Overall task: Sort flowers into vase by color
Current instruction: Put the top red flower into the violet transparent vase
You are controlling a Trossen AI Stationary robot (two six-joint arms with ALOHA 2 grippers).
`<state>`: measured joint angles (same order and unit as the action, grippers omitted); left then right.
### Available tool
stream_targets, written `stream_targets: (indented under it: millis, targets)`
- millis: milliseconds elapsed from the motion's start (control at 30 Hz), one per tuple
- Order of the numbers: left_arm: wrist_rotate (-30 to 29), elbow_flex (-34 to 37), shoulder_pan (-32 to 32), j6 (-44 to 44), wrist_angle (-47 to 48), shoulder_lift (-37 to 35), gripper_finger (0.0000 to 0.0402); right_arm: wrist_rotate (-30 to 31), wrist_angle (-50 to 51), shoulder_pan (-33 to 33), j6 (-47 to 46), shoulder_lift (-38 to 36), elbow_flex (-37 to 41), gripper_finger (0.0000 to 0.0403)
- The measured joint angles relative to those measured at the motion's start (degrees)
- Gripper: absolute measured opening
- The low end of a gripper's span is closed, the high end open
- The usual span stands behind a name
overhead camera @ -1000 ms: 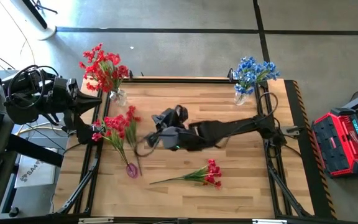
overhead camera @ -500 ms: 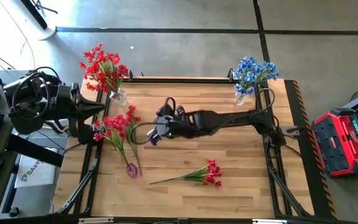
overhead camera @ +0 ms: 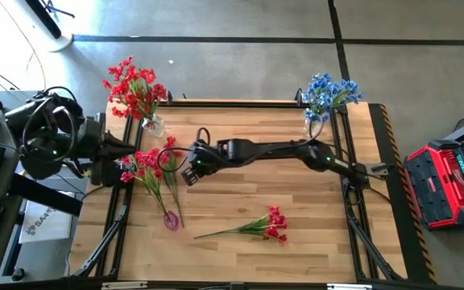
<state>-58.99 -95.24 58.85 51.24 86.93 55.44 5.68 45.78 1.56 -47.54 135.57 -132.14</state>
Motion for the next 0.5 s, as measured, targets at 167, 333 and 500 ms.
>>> stream_targets:
  millis: [167,333,500]
  targets:
    - [1.61,0.29,-0.02,0.95,2.89,-0.7,0.0014,-3.05,-2.26,-1.33,-2.97,3.72,0.0,0.0]
    - [1.51,0.31,-0.01,-0.79,3.11,-2.0,0.0014,-3.33,-2.97,-2.18,-4.97,6.82,0.0,0.0001]
    - [1.54,0.31,0.0,-0.2,3.11,-3.28,0.0014,-5.84,-6.92,-2.52,-3.82,9.42,0.0,0.0038]
